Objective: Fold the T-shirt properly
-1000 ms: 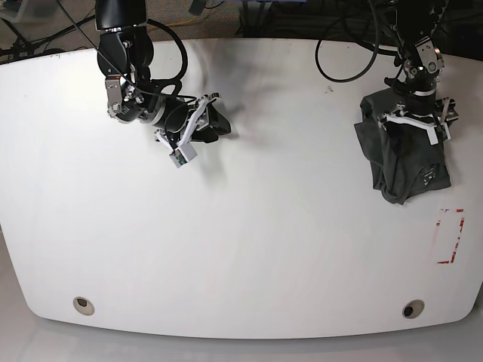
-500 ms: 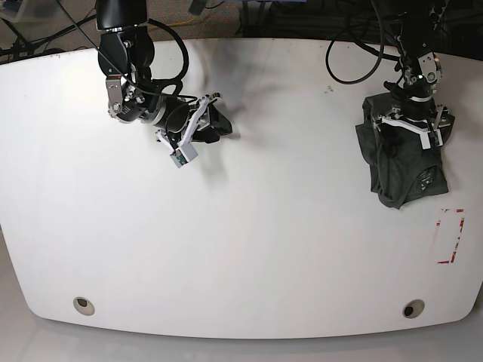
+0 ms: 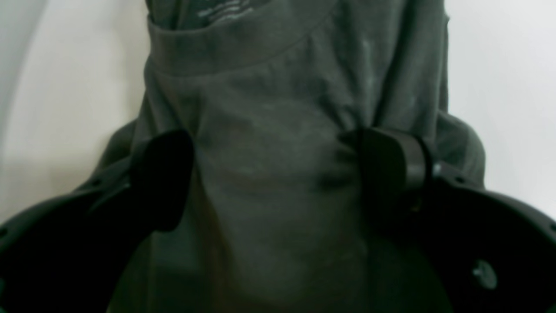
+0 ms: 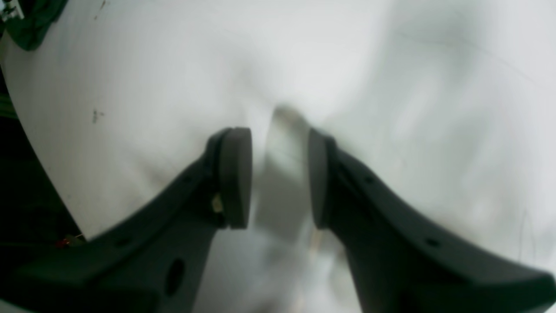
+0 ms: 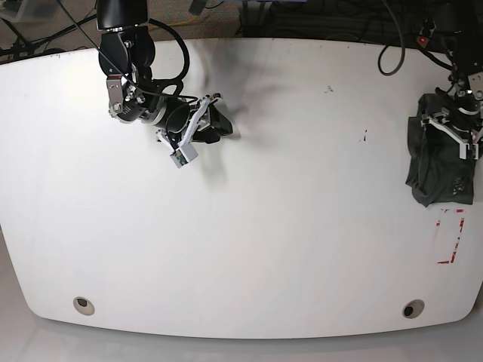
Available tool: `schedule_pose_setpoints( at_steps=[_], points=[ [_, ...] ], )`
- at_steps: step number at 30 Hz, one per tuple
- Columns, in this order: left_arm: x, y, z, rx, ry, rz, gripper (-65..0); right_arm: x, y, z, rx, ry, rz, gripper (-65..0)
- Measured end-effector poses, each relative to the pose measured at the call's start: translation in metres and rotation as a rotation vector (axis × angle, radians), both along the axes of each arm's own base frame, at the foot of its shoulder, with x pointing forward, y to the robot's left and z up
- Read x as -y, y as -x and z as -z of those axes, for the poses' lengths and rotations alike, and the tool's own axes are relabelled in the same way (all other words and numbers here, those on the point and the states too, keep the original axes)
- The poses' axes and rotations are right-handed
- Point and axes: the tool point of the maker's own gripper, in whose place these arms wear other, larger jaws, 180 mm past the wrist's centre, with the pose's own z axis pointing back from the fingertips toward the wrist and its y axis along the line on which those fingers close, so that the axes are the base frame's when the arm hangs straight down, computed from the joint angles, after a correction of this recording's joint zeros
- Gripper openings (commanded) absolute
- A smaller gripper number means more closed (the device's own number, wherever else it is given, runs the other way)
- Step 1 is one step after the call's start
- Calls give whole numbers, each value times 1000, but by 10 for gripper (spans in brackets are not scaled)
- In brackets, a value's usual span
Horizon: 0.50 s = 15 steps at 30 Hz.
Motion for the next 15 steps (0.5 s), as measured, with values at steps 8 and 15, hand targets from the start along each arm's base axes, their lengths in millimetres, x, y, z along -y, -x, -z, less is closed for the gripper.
schedule_pose_setpoints(
  at_steps=[8, 15],
  points=[
    [-50, 13, -4, -117, -30, 52, -89, -1, 0, 0, 2, -4, 1, -447],
    [-84, 35, -7, -192, -65, 27, -89, -1, -1, -1, 4, -6, 2, -447]
  ],
)
